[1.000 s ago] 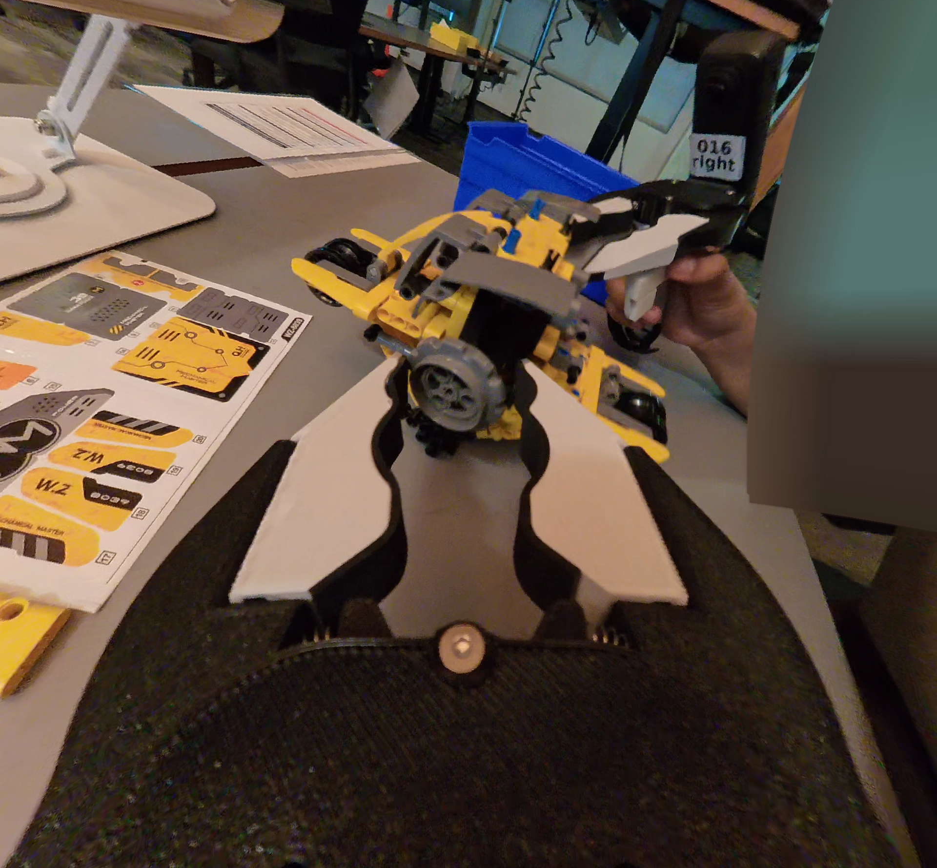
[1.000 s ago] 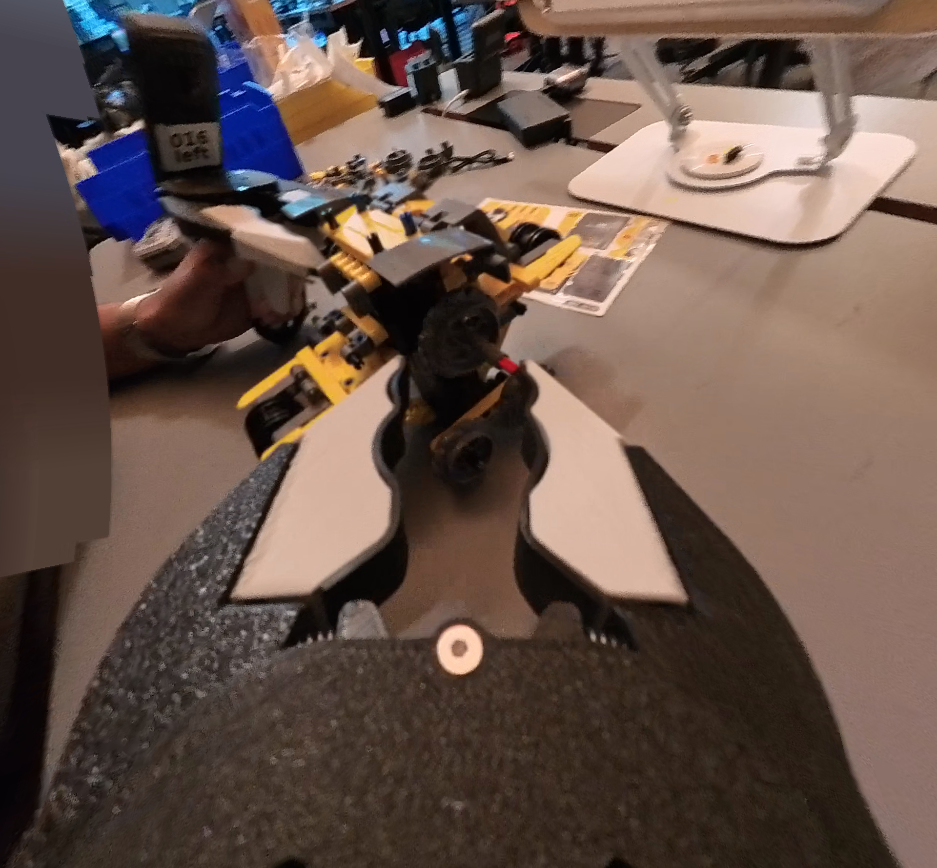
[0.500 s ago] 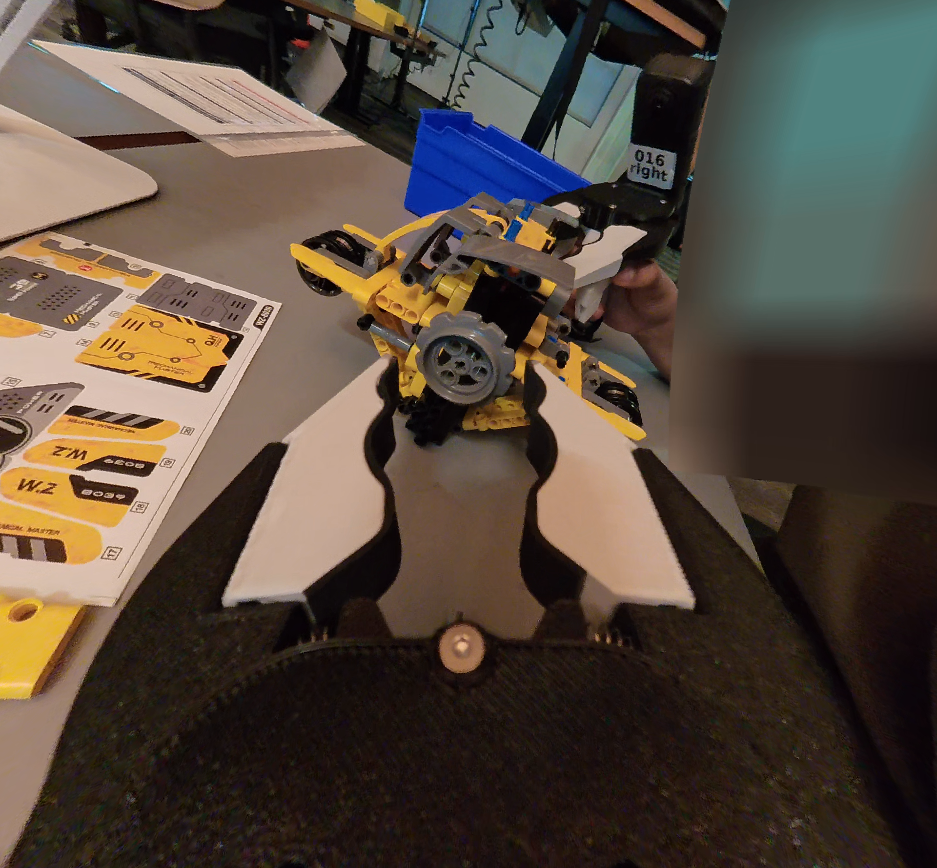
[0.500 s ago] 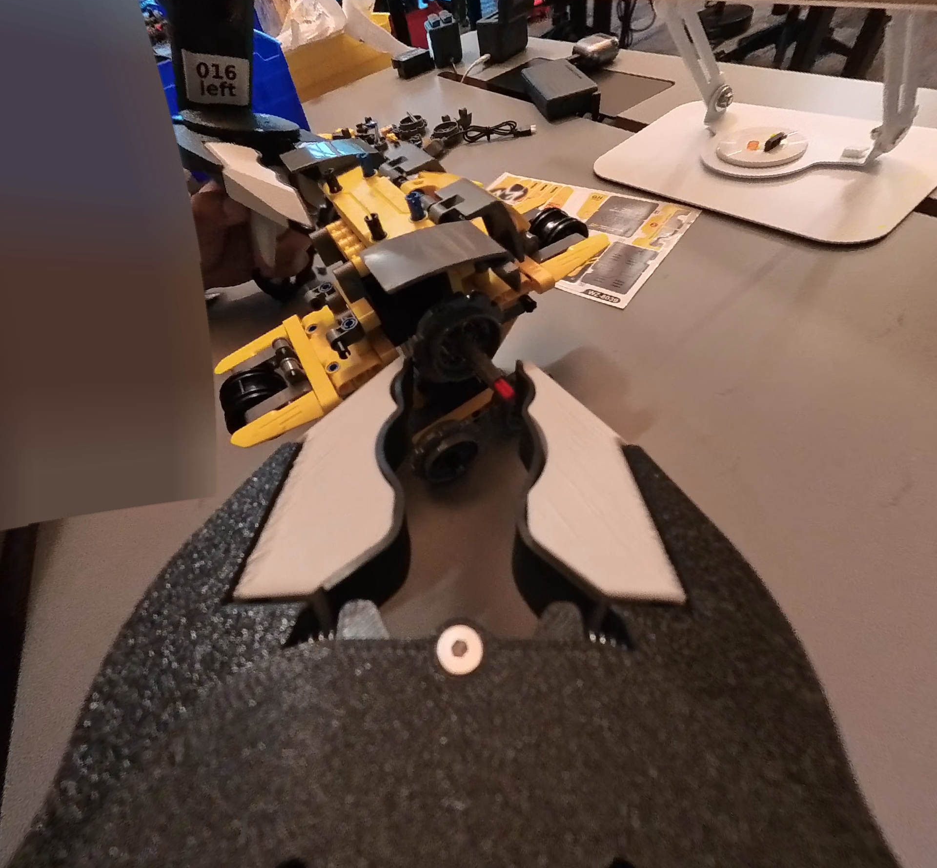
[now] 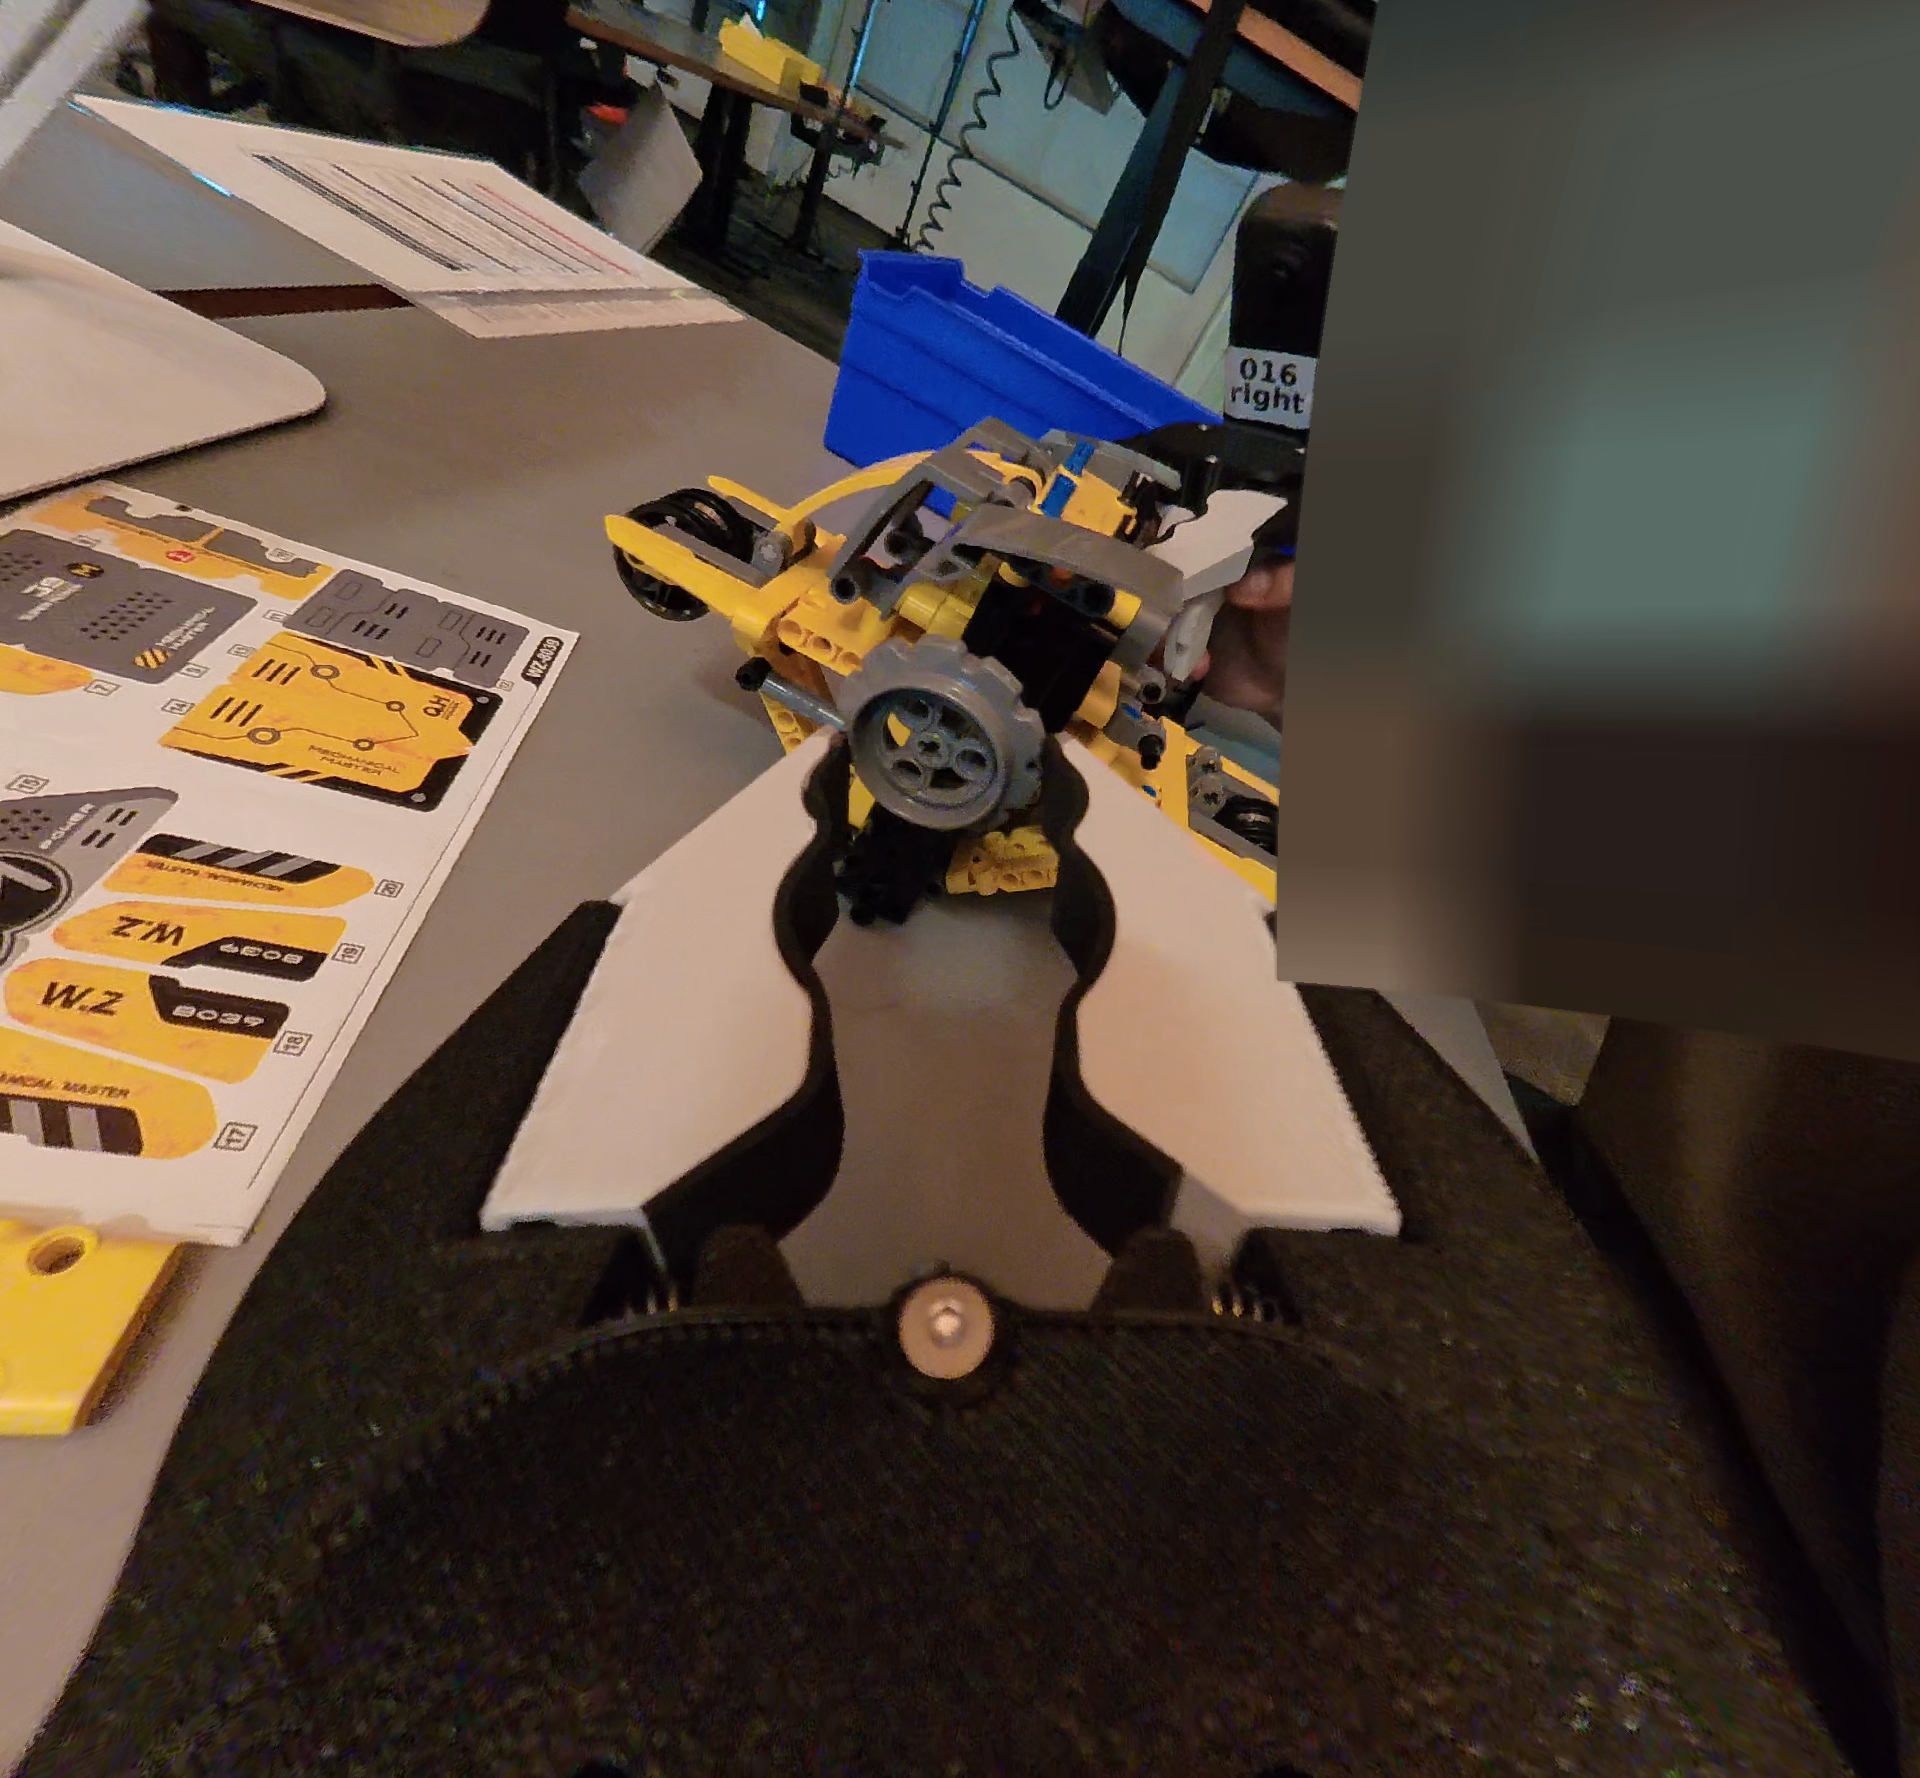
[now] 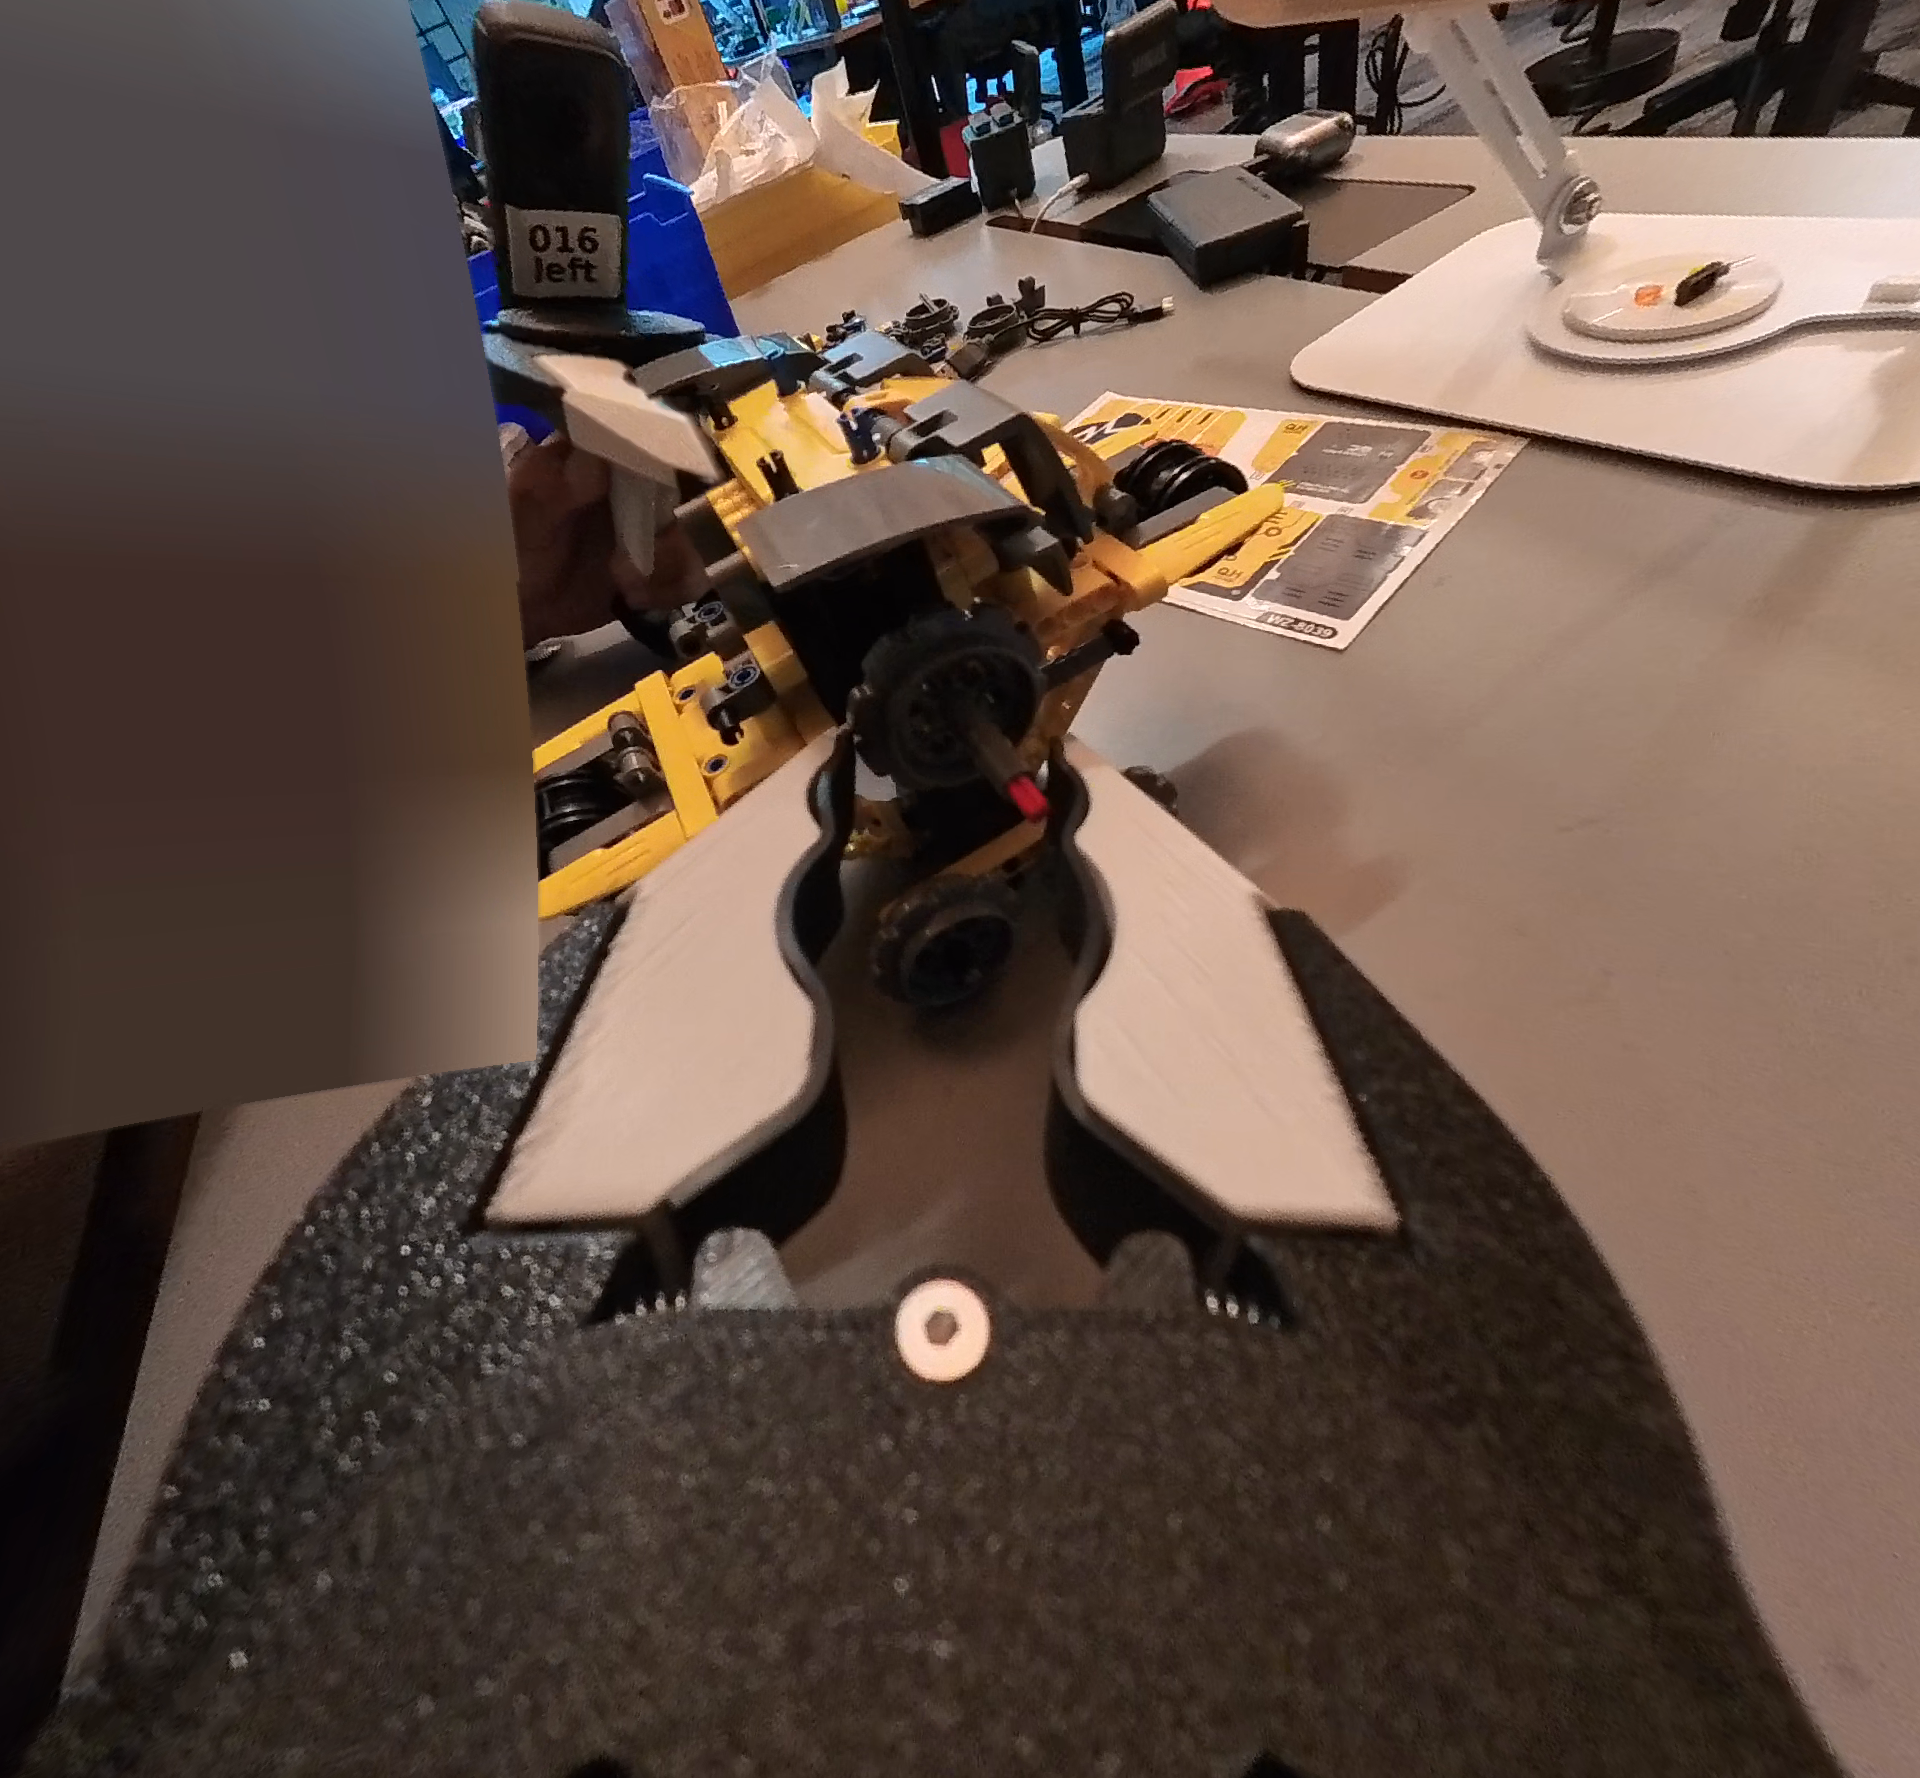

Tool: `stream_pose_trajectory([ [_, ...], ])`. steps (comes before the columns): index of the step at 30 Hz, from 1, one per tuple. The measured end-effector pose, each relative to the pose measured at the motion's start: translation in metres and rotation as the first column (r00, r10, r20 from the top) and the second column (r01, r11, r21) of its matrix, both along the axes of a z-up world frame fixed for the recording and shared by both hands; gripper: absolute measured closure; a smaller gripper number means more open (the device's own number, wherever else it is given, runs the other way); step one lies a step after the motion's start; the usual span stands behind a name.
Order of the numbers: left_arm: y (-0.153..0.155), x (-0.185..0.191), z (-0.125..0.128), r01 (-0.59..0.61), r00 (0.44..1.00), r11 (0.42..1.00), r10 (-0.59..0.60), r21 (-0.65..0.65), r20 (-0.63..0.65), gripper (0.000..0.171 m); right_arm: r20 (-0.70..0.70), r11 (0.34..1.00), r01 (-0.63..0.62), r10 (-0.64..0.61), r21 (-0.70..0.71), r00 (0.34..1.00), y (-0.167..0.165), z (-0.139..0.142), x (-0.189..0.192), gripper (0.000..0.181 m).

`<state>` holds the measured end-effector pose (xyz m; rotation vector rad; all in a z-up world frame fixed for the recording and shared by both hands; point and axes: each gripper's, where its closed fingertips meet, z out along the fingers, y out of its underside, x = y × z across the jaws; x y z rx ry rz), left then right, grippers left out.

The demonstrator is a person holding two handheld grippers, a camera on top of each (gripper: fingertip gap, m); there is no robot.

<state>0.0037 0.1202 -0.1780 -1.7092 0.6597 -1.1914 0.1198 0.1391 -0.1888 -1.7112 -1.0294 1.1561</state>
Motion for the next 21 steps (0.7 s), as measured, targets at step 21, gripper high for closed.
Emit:
stream_pose_trajectory([
  [21,-0.0040,0.0027,-0.0042,0.042,0.999,0.998,-0.042,-0.042,-0.003,0.137,0.002,1.000,0.003,-0.003,0.002,1.000,-0.0007,0.0008,-0.0006,0.145],
])
